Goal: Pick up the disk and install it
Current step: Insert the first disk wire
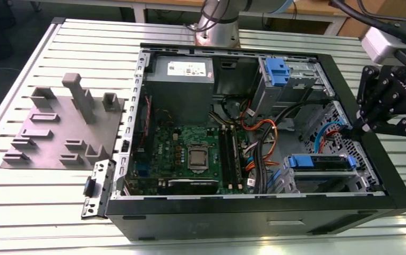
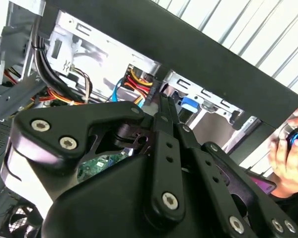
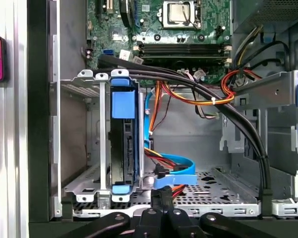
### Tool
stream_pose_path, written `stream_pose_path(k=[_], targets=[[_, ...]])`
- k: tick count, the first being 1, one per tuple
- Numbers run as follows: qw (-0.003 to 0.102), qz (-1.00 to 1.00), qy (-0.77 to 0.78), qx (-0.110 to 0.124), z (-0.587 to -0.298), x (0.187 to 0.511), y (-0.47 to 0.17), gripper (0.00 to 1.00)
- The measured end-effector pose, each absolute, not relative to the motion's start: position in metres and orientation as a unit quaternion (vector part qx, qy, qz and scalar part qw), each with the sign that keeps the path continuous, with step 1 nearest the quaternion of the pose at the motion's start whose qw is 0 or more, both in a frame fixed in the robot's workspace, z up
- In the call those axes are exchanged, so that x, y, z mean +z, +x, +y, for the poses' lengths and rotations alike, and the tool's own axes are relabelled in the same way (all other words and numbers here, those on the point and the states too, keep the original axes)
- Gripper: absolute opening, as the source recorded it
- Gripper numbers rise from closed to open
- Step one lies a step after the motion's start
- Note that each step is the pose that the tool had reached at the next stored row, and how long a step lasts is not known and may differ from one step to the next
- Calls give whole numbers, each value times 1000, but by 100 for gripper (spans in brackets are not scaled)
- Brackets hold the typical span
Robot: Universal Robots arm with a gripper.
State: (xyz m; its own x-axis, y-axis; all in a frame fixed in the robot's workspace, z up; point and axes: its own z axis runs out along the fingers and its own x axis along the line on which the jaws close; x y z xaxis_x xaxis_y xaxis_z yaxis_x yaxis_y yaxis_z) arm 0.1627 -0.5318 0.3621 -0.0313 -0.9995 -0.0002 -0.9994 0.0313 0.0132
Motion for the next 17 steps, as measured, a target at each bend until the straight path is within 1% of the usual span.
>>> stream_pose_path(k=[4, 5, 6, 7, 17], targets=[[7, -718, 696, -5, -531, 362, 163, 11], [7, -718, 696, -5, -531, 362, 163, 17], [7, -718, 696, -4, -530, 362, 163, 17], [7, -718, 696, -4, -530, 362, 163, 24], [8, -718, 696, -4, -526, 360, 163, 25]])
